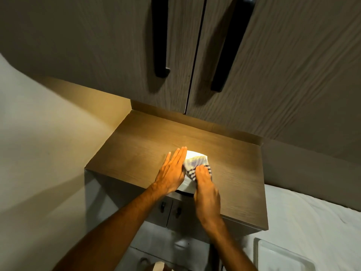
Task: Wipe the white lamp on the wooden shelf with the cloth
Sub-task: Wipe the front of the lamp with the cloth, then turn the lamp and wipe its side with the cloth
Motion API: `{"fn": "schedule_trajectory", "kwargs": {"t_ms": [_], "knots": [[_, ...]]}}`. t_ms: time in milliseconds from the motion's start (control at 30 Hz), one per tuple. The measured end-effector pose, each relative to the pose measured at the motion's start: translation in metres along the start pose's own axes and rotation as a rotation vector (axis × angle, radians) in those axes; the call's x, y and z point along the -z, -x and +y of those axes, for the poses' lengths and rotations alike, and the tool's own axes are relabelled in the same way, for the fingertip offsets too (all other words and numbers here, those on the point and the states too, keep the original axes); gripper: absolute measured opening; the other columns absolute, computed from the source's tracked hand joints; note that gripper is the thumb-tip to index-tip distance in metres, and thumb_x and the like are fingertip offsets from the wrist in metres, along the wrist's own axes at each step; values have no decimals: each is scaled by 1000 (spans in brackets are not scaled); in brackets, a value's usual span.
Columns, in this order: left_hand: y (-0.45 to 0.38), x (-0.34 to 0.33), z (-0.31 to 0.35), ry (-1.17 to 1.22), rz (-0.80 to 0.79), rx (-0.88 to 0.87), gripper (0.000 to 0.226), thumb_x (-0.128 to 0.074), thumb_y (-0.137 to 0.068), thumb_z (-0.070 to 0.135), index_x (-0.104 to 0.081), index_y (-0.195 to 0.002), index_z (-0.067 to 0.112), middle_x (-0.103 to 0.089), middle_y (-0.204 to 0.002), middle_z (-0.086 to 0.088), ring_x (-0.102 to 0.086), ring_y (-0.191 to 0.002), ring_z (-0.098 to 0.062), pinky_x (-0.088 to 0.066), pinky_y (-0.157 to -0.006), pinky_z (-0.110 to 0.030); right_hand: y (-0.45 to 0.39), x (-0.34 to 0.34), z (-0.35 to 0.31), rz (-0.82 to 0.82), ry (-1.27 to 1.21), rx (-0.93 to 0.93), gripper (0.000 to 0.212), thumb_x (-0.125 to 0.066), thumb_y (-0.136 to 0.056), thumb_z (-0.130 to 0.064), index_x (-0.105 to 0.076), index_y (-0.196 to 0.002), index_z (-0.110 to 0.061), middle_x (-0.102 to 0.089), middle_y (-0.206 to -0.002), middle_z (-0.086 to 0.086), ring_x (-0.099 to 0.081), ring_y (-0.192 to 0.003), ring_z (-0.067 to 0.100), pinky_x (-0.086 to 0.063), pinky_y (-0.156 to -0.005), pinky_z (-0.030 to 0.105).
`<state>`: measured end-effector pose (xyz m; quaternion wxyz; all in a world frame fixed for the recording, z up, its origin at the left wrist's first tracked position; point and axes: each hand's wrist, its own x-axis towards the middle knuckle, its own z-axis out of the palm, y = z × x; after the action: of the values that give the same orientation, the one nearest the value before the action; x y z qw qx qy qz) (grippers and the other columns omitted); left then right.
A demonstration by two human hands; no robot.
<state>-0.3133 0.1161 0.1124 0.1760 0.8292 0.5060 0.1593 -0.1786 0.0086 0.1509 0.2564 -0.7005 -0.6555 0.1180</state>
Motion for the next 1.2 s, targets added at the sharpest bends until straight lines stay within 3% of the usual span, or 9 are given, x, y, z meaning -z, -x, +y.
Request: {"fn": "schedule_trajectory", "kwargs": {"t_ms": [100, 300, 433, 533, 633, 767, 900, 1067, 1200], "knots": [[-2, -1, -2, 19, -31, -15, 81, -51, -103, 39, -3, -163, 12, -6, -174, -6, -1, -161, -23, 4, -131, -45, 1, -2, -5, 27, 54, 91, 72, -72, -85, 5, -43, -149, -9, -45, -155, 11, -44, -144, 25, -50, -110, 44], [4, 0, 3, -77, 85, -66, 55, -31, -109, 24, -22, -161, 8, -25, -169, -13, -17, -159, -26, 3, -127, -41, -57, 14, 3, -13, -90, -49, 47, -53, -102, -22, -44, -149, -20, -52, -151, 3, -53, -136, 19, -52, -107, 37], [1, 1, 0, -66, 25, -19, 59, -28, -109, 31, -14, -163, 10, -18, -172, -9, -11, -160, -23, 4, -128, -42, -30, 12, 1, -24, -78, -47, 55, -61, -98, -14, -42, -150, -19, -50, -152, 4, -53, -136, 19, -53, -106, 38], [-3, 3, -4, -111, -119, -17, 75, -36, -106, 48, -1, -164, 14, 0, -173, -5, 3, -161, -22, 7, -129, -45, 14, 14, 2, -65, 0, 117, 76, -70, -87, 1, -38, -153, -19, -35, -160, -2, -34, -146, 13, -34, -118, 32], [-6, 8, 1, -81, -104, 10, 68, -14, -105, 47, -3, -164, 14, -3, -174, -5, -1, -161, -23, 6, -129, -45, 50, 21, 13, -135, -84, 142, 72, -71, -86, 2, -46, -148, -24, -38, -152, -12, -35, -140, 3, -33, -117, 25], [-5, 17, 13, -65, 25, 13, 67, -18, -102, 39, -17, -162, 10, -15, -172, -12, -9, -160, -29, 0, -130, -49, 68, 28, 38, 103, -648, -477, 40, -56, -99, -6, -61, -119, -40, -67, -114, -15, -64, -103, 5, -55, -80, 10], [-15, 16, 42, -91, -8, -52, 63, -21, -104, 39, -26, -160, 11, -23, -170, -13, -13, -160, -29, -3, -130, -48, 52, 14, 71, 330, -1087, -967, 22, -60, -98, -19, -67, -119, -22, -73, -112, 7, -69, -99, 24, -59, -91, 46], [-25, 6, 62, -136, -116, -39, 57, -31, -110, 36, -23, -161, 12, -25, -169, -11, -14, -160, -27, -3, -130, -46, 24, -8, 67, 287, -1069, -990, 20, -59, -98, -25, -68, -116, -21, -75, -98, 1, -71, -90, 20, -61, -86, 46], [-31, 4, 66, -140, -45, -36, 51, -32, -109, 31, -37, -155, 9, -43, -160, -14, -34, -152, -30, -16, -130, -51, -4, -22, 40, 194, -1007, -873, 29, -59, -96, -35, -70, -119, -22, -77, -109, 8, -72, -100, 26, -59, -91, 46]]}}
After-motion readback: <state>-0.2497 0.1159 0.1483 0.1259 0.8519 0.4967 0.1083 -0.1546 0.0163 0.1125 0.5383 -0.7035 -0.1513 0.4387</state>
